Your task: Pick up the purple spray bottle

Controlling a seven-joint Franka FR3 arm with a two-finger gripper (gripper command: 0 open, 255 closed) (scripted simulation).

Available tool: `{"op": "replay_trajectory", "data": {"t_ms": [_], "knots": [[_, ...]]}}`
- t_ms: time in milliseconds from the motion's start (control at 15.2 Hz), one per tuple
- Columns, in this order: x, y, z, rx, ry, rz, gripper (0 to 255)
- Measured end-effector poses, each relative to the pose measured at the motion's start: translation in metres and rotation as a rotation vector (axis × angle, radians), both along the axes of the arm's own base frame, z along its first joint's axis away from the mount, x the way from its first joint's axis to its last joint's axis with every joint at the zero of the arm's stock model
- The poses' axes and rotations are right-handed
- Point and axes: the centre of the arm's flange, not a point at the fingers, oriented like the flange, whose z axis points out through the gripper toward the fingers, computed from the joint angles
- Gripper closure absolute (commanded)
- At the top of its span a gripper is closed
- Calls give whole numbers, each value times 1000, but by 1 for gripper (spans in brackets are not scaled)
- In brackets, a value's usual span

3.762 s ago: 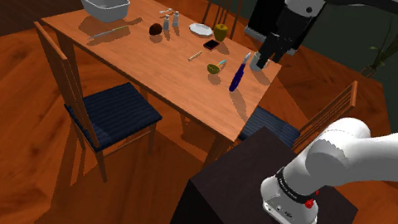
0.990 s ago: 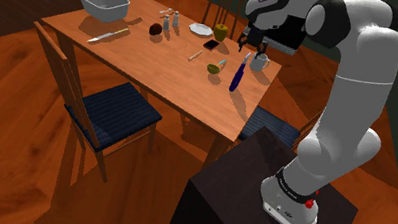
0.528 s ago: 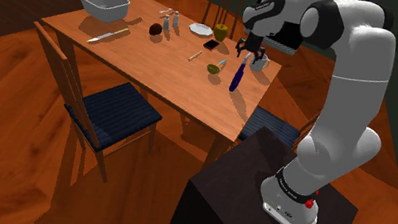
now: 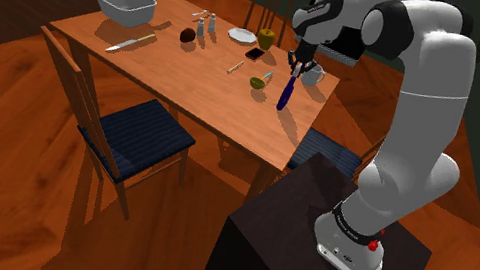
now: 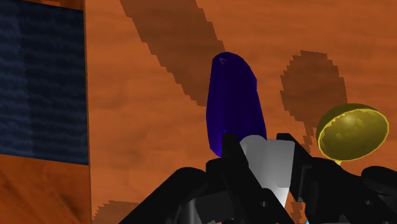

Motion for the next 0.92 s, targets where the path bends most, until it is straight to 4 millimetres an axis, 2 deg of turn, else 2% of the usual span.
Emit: {"op": "replay_trajectory", "data": {"t_ms": [330, 924], "knots": [[0, 0, 5, 0, 0, 0, 255], [-1, 3, 52, 0, 0, 0, 255]]}}
